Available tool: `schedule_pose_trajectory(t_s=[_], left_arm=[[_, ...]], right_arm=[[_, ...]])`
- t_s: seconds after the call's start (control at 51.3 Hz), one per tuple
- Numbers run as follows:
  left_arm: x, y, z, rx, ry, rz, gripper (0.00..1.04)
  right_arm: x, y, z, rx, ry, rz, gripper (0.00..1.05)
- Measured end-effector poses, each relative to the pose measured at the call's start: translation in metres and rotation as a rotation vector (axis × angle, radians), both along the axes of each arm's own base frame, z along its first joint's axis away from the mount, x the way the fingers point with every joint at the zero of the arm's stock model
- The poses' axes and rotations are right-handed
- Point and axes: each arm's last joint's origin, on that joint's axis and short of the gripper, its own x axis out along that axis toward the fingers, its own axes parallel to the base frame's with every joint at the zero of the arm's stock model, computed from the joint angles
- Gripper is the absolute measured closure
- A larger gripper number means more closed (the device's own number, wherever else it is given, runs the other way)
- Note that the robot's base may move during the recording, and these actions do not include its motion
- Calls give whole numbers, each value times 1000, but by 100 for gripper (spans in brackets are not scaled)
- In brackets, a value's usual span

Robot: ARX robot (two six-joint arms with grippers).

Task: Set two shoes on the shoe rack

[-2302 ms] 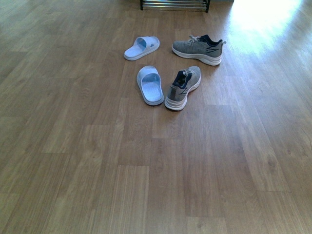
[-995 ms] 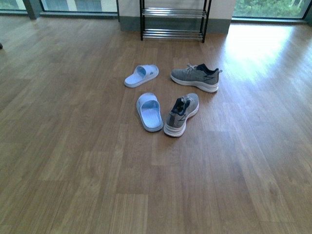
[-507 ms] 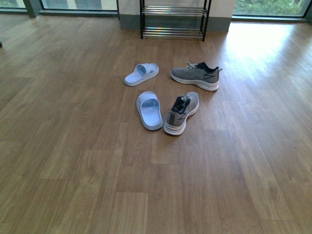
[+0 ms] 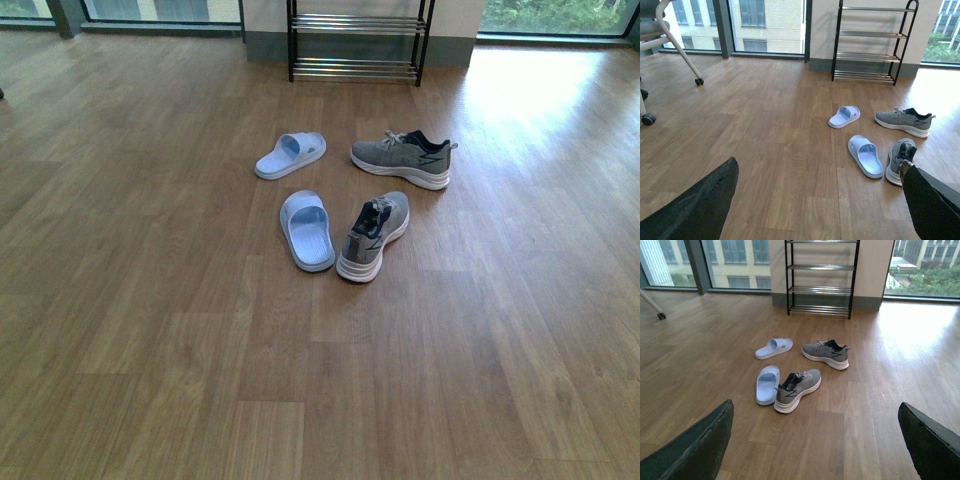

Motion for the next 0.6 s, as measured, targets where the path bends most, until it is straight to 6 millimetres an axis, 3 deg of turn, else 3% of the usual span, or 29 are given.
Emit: schedule_pose_trajectory(t_s=[0.605], left_arm=[[0, 0, 0, 0, 0, 2, 9]], right_arm=[[0, 0, 0, 0, 0, 0, 9]])
